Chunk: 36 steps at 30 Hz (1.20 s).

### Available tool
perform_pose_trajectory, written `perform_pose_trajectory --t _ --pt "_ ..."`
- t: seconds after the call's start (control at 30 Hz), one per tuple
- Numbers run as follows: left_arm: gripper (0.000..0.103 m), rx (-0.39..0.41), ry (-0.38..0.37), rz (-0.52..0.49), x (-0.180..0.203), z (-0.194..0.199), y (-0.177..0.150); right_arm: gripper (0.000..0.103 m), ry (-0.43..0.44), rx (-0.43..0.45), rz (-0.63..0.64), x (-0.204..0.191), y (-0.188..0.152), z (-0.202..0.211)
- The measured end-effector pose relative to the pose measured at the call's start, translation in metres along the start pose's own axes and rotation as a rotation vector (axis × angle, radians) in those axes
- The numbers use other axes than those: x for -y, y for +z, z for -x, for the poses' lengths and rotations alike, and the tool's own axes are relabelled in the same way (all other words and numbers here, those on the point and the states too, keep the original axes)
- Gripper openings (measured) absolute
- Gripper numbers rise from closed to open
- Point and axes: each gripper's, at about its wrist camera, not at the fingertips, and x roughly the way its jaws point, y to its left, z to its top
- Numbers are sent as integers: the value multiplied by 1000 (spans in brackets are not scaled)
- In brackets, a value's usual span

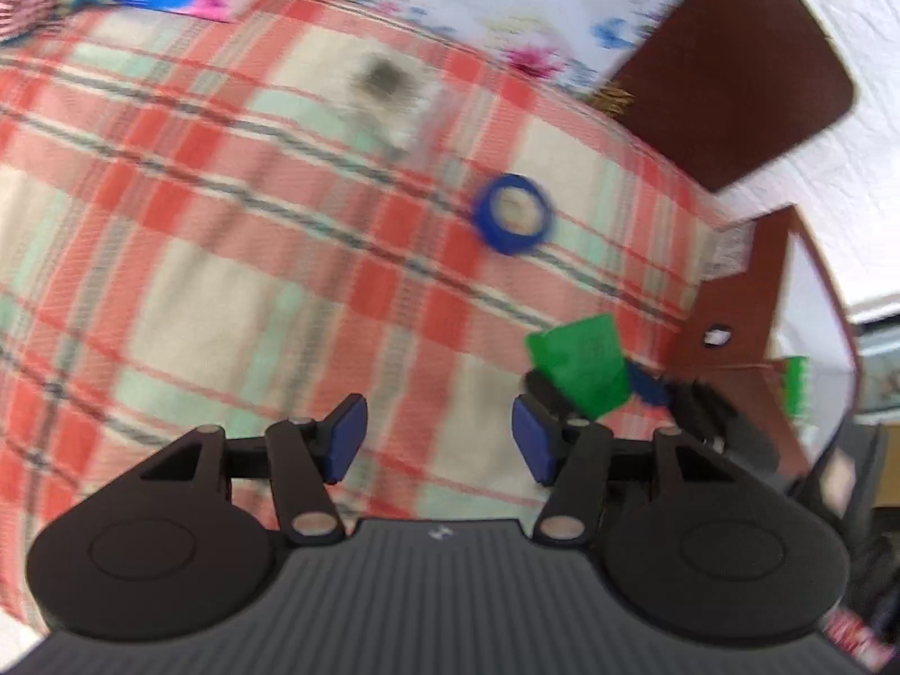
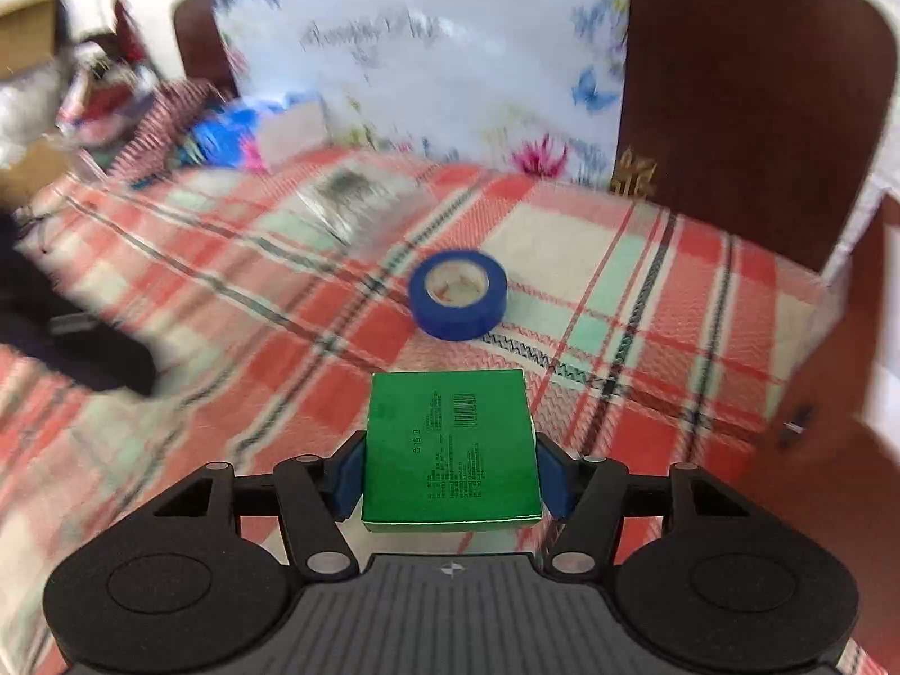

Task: Organize objects
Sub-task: 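Grasp the second green box beside the blue tape with the left tool, then lower the second green box into the brown box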

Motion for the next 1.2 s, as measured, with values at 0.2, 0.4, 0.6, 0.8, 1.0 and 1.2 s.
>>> perform_pose_trajectory --t 0.2,0.4,0.6,0.8,1.0,1.2 --pt "75 -7 -133 -128 67 -8 -1 59 60 143 -94 20 5 63" --pt "57 -16 -227 -236 141 -23 -8 59 7 224 -142 57 2 102" --pt "54 -29 -273 -386 221 -44 -17 60 -105 270 -232 118 -9 126" --pt "57 -17 -208 -480 275 -75 -12 62 -156 270 -300 170 -6 114" --pt "62 41 -77 -534 286 -81 1 72 -290 241 -353 196 -6 93" --pt "62 64 -44 -488 255 -71 3 66 -286 262 -318 189 -17 100"
